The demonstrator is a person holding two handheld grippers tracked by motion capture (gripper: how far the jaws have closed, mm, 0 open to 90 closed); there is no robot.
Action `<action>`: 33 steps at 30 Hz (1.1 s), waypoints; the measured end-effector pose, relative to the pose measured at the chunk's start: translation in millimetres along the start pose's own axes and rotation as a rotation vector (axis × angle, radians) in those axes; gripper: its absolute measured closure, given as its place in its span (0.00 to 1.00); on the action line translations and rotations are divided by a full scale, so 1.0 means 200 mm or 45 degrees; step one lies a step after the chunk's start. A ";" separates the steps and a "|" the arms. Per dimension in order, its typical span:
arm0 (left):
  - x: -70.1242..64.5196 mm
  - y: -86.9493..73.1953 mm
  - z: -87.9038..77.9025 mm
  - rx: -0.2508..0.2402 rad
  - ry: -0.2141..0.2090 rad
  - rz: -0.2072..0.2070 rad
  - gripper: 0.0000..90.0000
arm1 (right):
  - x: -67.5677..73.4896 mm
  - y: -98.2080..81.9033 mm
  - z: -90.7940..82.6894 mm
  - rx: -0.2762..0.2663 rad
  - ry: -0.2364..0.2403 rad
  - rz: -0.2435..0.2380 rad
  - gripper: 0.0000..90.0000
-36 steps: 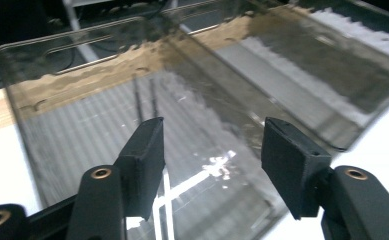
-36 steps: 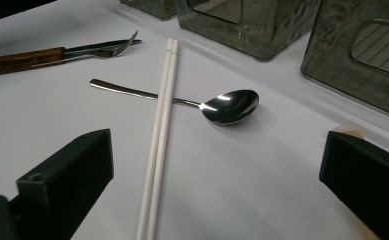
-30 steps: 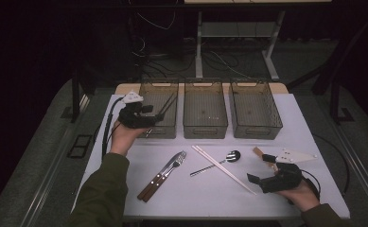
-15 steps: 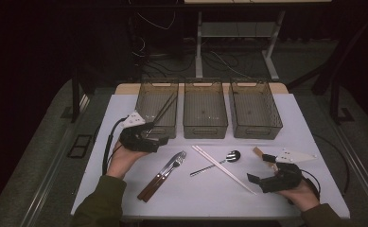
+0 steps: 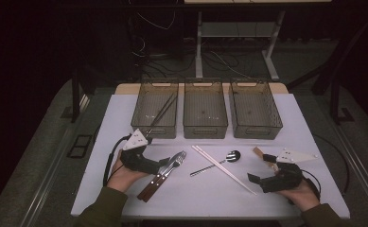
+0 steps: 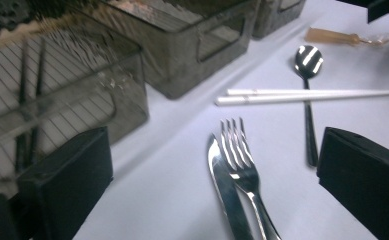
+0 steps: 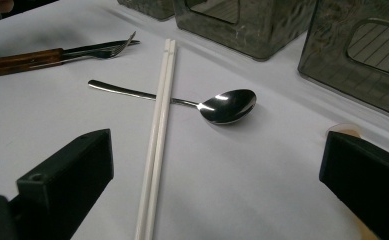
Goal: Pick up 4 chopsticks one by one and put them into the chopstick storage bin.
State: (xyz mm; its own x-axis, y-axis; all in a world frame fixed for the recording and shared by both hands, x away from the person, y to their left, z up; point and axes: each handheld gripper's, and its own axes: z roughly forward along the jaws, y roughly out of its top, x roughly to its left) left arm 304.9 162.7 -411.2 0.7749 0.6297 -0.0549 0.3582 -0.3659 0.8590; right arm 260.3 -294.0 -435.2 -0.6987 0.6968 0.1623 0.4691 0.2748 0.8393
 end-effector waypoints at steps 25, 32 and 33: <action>-0.10 -0.17 -0.06 -0.022 -0.083 0.017 0.00 | 0.00 0.01 -0.01 0.078 0.023 0.025 0.04; -0.10 -0.16 -0.06 -0.035 -0.085 0.016 0.00 | 0.00 0.02 -0.01 0.116 0.016 0.010 0.17; -0.10 -0.16 -0.06 -0.034 -0.086 0.016 0.00 | 0.00 0.03 -0.01 0.133 0.007 0.011 0.19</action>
State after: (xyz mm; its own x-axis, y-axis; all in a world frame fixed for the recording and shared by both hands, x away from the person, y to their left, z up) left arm 272.1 170.7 -431.7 0.8131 0.5769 -0.0775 0.3347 -0.3544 0.8732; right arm 261.6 -293.1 -430.1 -0.6972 0.6958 0.1725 0.5286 0.3364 0.7794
